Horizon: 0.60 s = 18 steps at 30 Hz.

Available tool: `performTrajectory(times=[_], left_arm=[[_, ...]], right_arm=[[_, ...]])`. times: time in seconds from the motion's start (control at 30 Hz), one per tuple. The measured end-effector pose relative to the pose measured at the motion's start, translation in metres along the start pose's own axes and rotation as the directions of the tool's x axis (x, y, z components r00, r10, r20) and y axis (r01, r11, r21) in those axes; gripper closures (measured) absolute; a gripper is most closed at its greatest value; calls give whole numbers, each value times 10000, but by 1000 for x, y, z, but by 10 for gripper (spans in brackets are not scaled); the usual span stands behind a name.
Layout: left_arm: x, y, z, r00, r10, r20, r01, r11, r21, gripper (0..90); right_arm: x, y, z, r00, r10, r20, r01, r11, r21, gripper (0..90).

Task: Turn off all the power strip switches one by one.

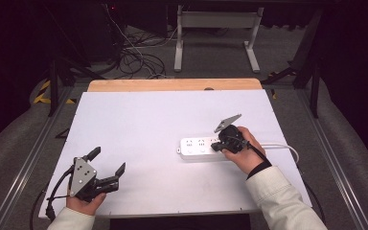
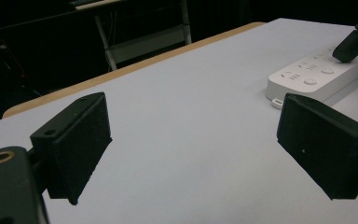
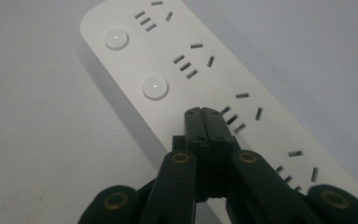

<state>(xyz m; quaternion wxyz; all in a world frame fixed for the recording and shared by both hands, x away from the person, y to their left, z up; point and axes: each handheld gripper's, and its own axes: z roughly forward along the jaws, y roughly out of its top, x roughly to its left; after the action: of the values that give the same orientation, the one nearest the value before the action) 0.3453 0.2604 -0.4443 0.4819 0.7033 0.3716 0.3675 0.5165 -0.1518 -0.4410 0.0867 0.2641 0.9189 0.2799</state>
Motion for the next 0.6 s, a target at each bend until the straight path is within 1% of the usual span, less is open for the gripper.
performTrajectory(times=[0.1, 0.27, 0.37, 0.47, 0.53, 0.57, 0.6], left_arm=[[0, 0, 0, 10000, 21, -11, -21, 10000, -15, 103], [0, 0, 0, 10000, 17, -11, -17, 10000, -29, 103], [0, 0, 0, 10000, -1, 2, 1, 10000, -25, 103], [0, 0, -1, 10000, 7, 6, -7, 10000, -25, 103], [0, 0, -1, 10000, 13, 8, -13, 10000, -25, 103], [0, 0, -1, 10000, 10, 4, -10, 10000, -29, 103], [0, 0, -1, 10000, -2, -10, 2, 10000, -42, 103]], right_arm=[[1, 1, 0, 9999, -89, 61, 88, 10000, 35, 900], [1, 1, 0, 10000, 54, 55, -54, 10000, 70, 900], [3, 1, 1, 9999, -52, 164, 49, 9998, 174, 900], [2, 2, 1, 9998, 88, 163, -91, 9998, 161, 900], [2, 1, 1, 9998, 88, 149, -89, 9999, 79, 900], [2, 1, -3, 9999, 41, 105, -38, 9997, -256, 900], [3, 1, -8, 9998, -109, 151, 117, 9985, -529, 900]])
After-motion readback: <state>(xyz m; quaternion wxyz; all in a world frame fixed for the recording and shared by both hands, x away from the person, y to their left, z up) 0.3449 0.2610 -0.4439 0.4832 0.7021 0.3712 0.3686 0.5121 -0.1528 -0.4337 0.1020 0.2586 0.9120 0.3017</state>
